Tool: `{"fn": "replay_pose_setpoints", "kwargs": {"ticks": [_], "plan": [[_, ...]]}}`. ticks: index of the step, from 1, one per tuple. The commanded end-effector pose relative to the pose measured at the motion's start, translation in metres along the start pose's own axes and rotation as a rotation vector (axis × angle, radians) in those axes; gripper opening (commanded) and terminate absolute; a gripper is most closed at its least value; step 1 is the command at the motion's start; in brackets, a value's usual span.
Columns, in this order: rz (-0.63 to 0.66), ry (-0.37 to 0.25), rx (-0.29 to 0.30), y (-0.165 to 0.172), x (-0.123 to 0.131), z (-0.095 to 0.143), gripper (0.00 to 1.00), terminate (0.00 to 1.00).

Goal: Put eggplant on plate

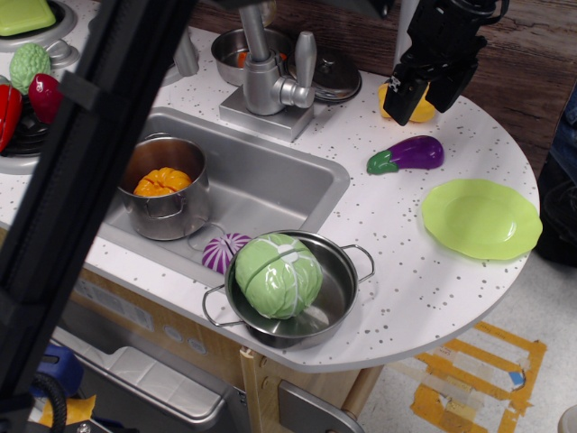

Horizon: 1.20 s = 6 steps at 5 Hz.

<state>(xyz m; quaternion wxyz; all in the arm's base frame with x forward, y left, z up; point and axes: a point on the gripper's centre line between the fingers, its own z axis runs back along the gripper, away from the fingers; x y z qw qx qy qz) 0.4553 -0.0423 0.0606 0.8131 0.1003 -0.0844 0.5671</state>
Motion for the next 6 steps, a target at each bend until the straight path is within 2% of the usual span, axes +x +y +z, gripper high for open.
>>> {"fn": "replay_pose_setpoints", "kwargs": {"ticks": [1, 2, 3, 4, 6], "plan": [[0.236, 0.034, -0.107, -0.023, 0.012, 0.025, 1.0, 0.0], [0.339, 0.034, -0.1, -0.032, 0.005, 0.016, 1.0, 0.0], [0.397, 0.04, -0.067, -0.034, 0.002, 0.009, 1.0, 0.0], [0.439, 0.036, -0.039, -0.028, 0.002, 0.008, 1.0, 0.0], [0.484, 0.04, -0.02, -0.014, 0.001, 0.009, 1.0, 0.0]]}}
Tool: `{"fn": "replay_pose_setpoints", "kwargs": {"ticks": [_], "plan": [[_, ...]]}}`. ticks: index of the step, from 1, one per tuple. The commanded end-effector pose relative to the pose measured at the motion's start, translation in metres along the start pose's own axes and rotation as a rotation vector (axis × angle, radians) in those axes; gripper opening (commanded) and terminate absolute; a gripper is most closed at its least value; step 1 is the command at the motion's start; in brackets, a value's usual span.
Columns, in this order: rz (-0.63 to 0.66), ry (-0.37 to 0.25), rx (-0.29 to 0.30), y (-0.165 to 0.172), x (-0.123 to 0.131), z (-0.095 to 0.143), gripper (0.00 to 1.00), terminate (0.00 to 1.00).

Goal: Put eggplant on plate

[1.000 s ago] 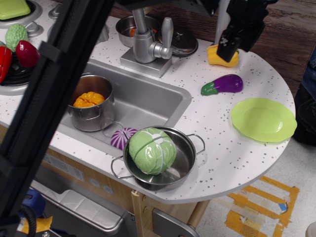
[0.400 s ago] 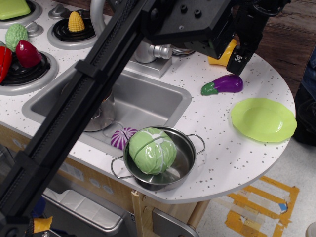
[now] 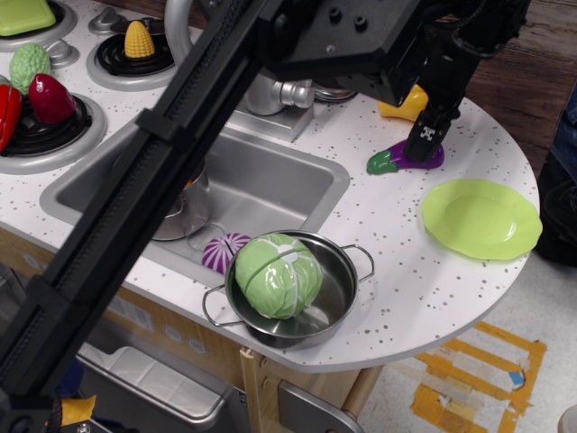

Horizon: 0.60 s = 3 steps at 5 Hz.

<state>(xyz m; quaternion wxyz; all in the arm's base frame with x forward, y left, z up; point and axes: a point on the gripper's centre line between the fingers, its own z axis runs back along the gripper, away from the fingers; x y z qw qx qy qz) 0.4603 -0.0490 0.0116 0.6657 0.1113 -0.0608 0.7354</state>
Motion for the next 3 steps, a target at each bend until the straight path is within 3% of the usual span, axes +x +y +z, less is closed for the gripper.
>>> {"fn": "replay_pose_setpoints", "kwargs": {"ticks": [1, 3], "plan": [[0.085, 0.016, -0.127, 0.0, 0.013, 0.051, 1.0, 0.0], [0.124, 0.051, -0.176, -0.005, 0.008, 0.023, 1.0, 0.0]]}}
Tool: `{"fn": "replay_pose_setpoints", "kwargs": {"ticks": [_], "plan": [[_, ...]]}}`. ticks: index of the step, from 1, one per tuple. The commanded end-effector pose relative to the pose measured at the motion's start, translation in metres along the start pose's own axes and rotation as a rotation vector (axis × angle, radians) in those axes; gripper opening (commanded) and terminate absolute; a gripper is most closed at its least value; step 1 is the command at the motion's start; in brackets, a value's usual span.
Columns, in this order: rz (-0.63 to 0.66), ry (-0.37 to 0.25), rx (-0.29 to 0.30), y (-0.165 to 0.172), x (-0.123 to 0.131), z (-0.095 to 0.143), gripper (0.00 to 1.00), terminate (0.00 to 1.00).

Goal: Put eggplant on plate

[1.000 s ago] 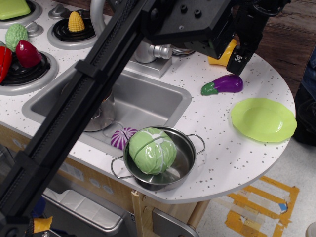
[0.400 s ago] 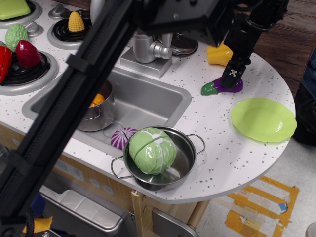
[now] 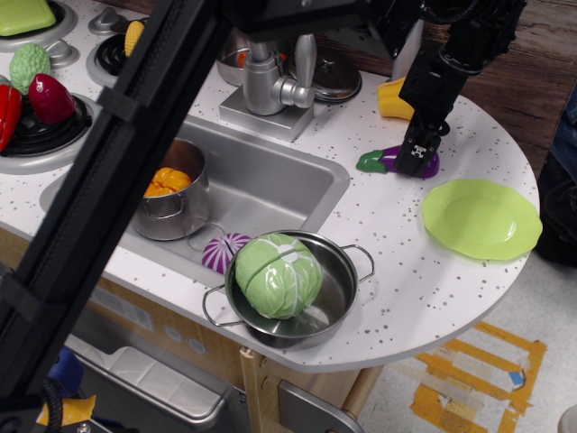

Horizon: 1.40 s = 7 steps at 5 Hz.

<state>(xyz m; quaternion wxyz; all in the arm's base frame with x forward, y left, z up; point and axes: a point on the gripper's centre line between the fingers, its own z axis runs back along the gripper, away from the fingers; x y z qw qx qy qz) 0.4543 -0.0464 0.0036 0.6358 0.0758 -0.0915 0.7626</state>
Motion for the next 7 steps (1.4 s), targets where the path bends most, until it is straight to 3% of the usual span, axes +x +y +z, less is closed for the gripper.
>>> {"fn": "replay_pose_setpoints", "kwargs": {"ticks": [1, 3, 4, 5, 6, 7], "plan": [[0.013, 0.033, -0.124, -0.02, 0.001, 0.015, 0.0, 0.0], [0.005, 0.012, -0.101, -0.018, 0.003, 0.032, 0.0, 0.0], [0.008, -0.012, -0.063, -0.02, -0.004, 0.066, 0.0, 0.0], [0.068, -0.007, -0.032, -0.01, -0.024, 0.096, 0.0, 0.0], [0.196, -0.001, -0.015, 0.007, -0.065, 0.099, 0.0, 0.0], [0.273, 0.009, -0.025, 0.027, -0.083, 0.096, 0.0, 0.0]]}}
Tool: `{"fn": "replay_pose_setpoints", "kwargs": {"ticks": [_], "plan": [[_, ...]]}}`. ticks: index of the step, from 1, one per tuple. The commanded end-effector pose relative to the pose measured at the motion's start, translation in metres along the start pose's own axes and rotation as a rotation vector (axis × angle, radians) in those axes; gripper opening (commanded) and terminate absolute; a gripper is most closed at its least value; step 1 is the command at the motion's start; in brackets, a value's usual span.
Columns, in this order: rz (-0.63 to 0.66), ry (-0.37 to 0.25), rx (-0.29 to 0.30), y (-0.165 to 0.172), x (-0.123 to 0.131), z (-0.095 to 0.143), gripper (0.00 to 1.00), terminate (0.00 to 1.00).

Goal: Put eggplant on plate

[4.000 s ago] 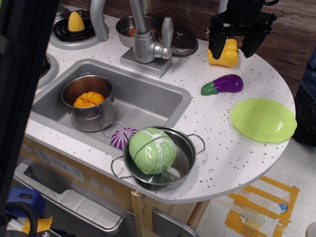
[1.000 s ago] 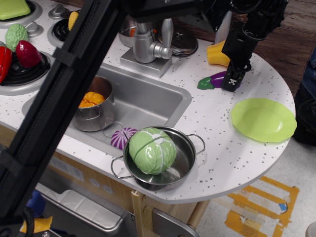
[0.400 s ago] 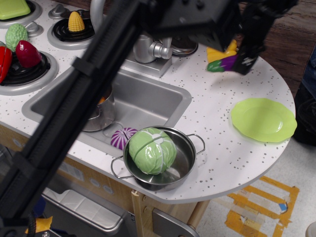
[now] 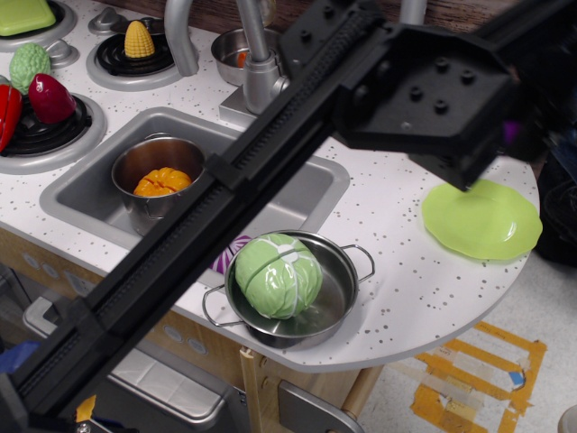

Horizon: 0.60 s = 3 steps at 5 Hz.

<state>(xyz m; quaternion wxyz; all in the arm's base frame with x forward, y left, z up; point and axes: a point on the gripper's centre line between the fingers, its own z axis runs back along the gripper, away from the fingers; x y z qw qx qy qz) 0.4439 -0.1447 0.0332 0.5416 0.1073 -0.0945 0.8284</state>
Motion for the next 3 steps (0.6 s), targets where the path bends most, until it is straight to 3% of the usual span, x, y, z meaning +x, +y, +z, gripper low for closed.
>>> {"fn": "replay_pose_setpoints", "kwargs": {"ticks": [1, 2, 3], "plan": [[0.095, 0.073, -0.068, 0.018, 0.003, 0.046, 0.0, 0.0], [0.107, 0.064, -0.058, 0.031, 0.006, 0.048, 0.0, 0.0], [0.083, 0.074, -0.085, 0.03, 0.015, 0.046, 1.0, 1.0]]}}
